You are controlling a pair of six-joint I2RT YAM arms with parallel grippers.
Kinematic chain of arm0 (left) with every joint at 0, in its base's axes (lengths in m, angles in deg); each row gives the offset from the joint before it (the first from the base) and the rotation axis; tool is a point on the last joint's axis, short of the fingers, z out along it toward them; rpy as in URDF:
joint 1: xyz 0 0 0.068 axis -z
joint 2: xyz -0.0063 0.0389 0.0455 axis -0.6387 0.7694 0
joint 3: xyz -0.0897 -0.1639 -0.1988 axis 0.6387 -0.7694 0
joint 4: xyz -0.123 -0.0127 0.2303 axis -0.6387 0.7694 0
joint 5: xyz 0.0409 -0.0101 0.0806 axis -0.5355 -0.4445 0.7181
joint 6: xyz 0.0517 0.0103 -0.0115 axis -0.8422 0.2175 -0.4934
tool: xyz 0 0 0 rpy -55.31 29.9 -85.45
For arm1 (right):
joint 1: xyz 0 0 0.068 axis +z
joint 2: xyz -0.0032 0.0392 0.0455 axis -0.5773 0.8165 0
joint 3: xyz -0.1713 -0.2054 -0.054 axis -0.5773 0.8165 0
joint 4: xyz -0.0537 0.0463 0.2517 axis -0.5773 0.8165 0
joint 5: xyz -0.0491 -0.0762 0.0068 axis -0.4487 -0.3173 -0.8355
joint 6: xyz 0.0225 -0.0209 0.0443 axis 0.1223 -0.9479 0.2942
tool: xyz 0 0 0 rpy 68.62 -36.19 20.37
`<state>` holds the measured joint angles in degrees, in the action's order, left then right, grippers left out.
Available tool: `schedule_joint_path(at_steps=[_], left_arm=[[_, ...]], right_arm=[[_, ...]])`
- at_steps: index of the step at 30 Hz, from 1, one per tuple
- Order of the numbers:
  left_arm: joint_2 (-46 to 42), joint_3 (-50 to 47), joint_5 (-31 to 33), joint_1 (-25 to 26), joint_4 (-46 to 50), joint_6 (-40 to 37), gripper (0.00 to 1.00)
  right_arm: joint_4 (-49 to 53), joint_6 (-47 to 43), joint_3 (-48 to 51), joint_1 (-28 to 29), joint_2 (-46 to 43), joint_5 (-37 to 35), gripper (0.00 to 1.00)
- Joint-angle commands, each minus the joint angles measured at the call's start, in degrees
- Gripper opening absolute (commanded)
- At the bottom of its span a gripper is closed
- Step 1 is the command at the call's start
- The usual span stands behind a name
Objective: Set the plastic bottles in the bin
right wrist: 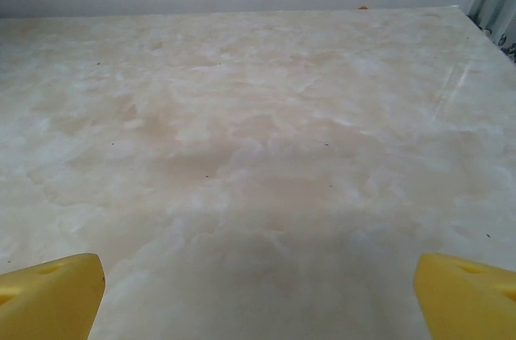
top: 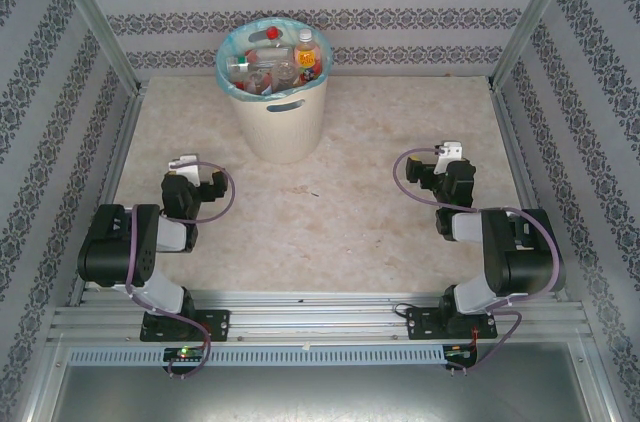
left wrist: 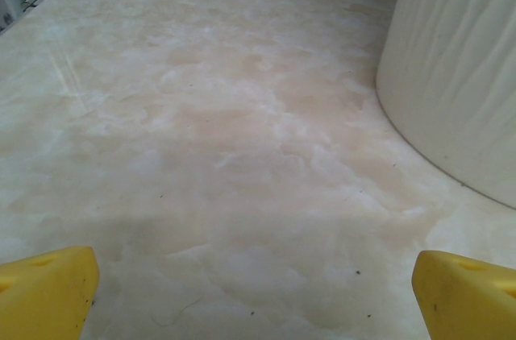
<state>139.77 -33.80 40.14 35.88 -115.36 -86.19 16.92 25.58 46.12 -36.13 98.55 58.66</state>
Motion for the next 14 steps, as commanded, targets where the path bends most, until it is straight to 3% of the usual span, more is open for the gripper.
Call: schedule_joint_path(at_steps=[1,3,14], left_arm=[[0.12,1.81,-3.59,0.08,0.12,-1.09,1.0],[-0.14,4.09,-1.64,0.71,4.94,-1.39,1.0],[-0.04,3.96,-0.46,1.32,4.44,-1.75,1.0]], right_arm=[[-2.11,0.16,0.4,0.4,-0.07,-1.96,0.98],[-2.14,0.13,0.4,0.42,0.01,-2.02,0.98],[-2.25,-0.08,0.57,0.67,-0.21,-2.27,0.98]])
